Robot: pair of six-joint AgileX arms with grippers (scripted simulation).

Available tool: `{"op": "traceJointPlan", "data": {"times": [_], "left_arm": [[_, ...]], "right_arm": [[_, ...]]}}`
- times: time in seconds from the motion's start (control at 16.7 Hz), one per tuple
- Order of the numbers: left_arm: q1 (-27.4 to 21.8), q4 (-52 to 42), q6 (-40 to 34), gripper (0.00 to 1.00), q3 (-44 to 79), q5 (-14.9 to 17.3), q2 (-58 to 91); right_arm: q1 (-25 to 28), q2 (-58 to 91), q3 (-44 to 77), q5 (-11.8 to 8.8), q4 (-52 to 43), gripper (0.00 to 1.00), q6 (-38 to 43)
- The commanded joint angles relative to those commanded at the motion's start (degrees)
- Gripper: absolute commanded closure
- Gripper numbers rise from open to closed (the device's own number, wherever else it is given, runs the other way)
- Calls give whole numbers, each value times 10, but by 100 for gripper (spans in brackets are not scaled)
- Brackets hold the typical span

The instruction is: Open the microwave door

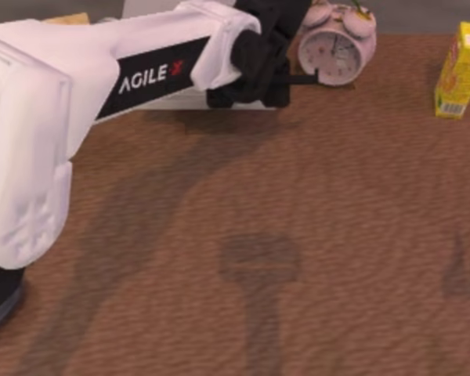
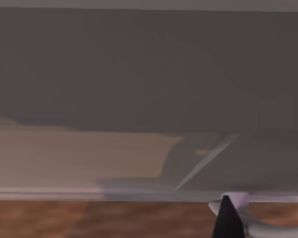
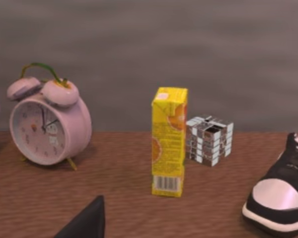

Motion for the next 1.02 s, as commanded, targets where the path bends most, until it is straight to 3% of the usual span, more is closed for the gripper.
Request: {"op": "traceJointPlan", "data": {"times": [0.36, 1.02], "left_arm": [[2, 36, -14, 100, -61, -18, -38], [3, 38, -15, 100, -64, -19, -41]], "right_arm": [[0, 0, 0, 0, 0, 0, 0], [0, 0, 0, 0, 0, 0, 0]]}}
